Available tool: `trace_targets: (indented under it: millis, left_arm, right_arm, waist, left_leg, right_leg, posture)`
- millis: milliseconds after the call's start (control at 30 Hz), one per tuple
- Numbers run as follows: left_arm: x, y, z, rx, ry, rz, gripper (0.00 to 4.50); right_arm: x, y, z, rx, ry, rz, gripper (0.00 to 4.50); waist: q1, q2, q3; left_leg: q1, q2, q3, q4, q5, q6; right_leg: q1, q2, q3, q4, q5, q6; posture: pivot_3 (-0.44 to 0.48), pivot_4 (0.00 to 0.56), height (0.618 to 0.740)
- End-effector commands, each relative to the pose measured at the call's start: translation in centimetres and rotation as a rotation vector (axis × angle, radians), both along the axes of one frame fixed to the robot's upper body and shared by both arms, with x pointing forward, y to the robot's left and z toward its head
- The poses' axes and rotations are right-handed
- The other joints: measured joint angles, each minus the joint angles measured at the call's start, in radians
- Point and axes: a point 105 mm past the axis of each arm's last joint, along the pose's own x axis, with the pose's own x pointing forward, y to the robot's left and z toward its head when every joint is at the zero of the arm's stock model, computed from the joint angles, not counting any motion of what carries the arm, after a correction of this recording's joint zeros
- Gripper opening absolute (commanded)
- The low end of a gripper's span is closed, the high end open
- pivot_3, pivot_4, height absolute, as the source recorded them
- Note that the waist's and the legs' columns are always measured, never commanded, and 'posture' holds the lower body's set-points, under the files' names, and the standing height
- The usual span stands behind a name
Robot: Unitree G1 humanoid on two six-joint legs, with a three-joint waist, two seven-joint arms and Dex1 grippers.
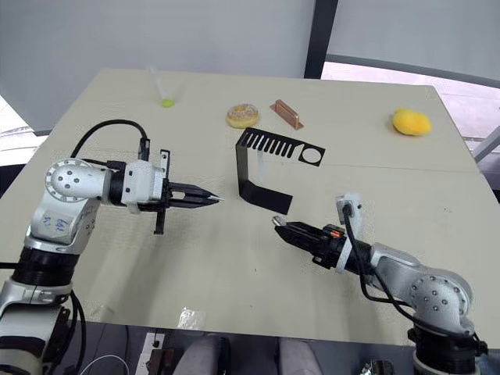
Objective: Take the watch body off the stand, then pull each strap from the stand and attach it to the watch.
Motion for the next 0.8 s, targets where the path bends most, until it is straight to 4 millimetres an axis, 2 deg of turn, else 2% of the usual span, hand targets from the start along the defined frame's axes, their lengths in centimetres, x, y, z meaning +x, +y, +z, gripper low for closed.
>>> trace_targets:
  millis: [33, 167, 433, 567, 800]
  left_arm:
    - [-0.8, -0.9, 0.2, 0.051, -0.041, -0.051, 0.00]
    - [-1.5, -2.1, 0.3, 0.096, -0.055, -0.088, 0.00]
    - [-2.4, -4.0, -0.2, 0.101, -0.066, -0.081, 0.00]
    - [-2.9, -3.8, -1.1, 0.135, -0.046, -0.088, 0.00]
    - [-2.4, -3.2, -1.4, 0.182, -0.042, -0.078, 0.00]
  right_arm:
    - [-0.1, 1.1, 0.7, 0.087, 0.068, 0.051, 1.51]
    - [0.1, 2.3, 0.4, 0.137, 0.158, 0.079, 1.51]
    - [-0.7, 3.2, -1.0, 0.096, 0.227, 0.121, 1.51]
    - [-0.6, 3.2, -1.0, 0.123, 0.244, 0.096, 1.51]
    - [-0.6, 3.3, -1.1, 0.119, 0.247, 0.086, 1.51]
  waist:
    - [-0.002, 0.000, 0.000]
    - [-0.001, 0.000, 0.000]
    - [0.000, 0.000, 0.000]
    - [-0.002, 0.000, 0.000]
    - [-0.001, 0.000, 0.000]
  left_leg:
    - [0.000, 0.000, 0.000, 0.000, 0.000, 0.000]
    - [-0.002, 0.000, 0.000, 0.001, 0.000, 0.000]
    - [-0.002, 0.000, 0.000, 0.001, 0.000, 0.001]
    - [-0.002, 0.000, 0.000, 0.001, 0.000, 0.001]
    - [-0.002, 0.000, 0.000, 0.001, 0.000, 0.001]
  right_leg:
    - [0.000, 0.000, 0.000, 0.000, 0.000, 0.000]
    - [0.000, 0.000, 0.000, 0.000, 0.000, 0.001]
    - [-0.001, 0.000, 0.000, -0.001, 0.000, 0.001]
    - [-0.001, 0.000, 0.000, -0.001, 0.000, 0.001]
    - [-0.001, 0.000, 0.000, -0.001, 0.000, 0.001]
  posture:
    - [0.000, 0.150, 0.740]
    - [0.000, 0.150, 0.740]
    - [0.000, 0.150, 0.740]
    - [0.000, 0.150, 0.740]
    - [0.000, 0.150, 0.740]
